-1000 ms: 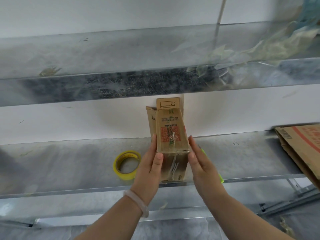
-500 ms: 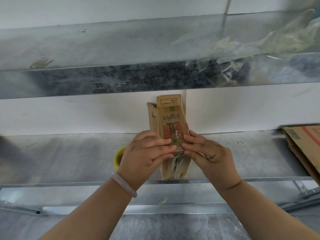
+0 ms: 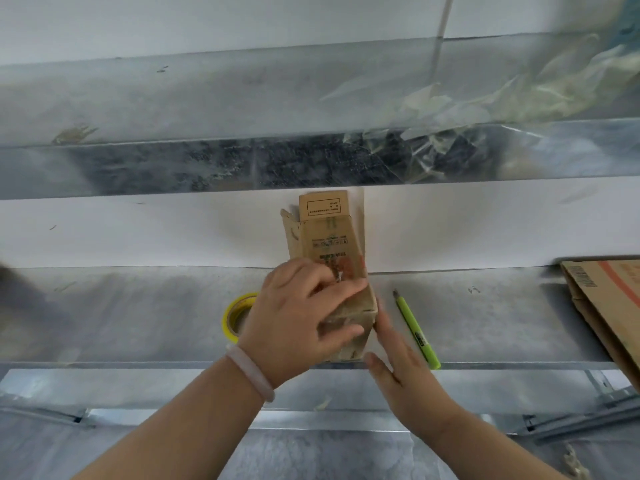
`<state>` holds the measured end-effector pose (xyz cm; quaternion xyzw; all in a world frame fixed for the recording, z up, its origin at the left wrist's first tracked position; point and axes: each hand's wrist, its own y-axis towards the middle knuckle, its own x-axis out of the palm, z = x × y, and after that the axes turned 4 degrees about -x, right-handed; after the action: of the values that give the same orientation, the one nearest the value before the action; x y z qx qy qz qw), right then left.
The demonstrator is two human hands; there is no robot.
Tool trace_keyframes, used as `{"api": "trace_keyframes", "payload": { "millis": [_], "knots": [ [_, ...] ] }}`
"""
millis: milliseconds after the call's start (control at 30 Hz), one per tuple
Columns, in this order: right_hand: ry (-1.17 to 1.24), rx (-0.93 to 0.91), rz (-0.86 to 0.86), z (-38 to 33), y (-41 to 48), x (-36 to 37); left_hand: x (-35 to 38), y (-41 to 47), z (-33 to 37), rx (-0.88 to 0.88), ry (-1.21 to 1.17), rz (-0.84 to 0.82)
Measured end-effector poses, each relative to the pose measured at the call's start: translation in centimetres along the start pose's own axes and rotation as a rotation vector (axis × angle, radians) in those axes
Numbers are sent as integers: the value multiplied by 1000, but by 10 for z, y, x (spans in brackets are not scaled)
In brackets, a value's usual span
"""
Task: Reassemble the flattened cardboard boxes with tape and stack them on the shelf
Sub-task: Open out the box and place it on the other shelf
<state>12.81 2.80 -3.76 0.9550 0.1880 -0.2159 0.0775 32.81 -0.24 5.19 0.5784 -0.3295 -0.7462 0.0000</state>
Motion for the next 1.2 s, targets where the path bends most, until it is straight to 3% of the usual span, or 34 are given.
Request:
{"api": "trace_keyframes", "payload": {
  "millis": [100, 233, 400, 500, 733, 1200],
  "knots": [
    [-149, 115, -105, 8, -10, -8, 9, 15, 9, 78, 90, -134],
    [-46, 255, 25, 9, -27, -24, 4, 20, 13, 10, -7, -72],
    [229, 170, 448, -18, -44, -42, -26, 13, 35, -436, -438, 139],
    [276, 109, 540, -34, -41, -53, -30, 1, 40, -662, -633, 241],
    [166, 162, 396, -39, -26, -53, -7, -41, 35, -930, -822, 191],
    [-26, 158, 396, -45, -24, -46, 3, -67, 19, -951, -770, 92]
  ]
}}
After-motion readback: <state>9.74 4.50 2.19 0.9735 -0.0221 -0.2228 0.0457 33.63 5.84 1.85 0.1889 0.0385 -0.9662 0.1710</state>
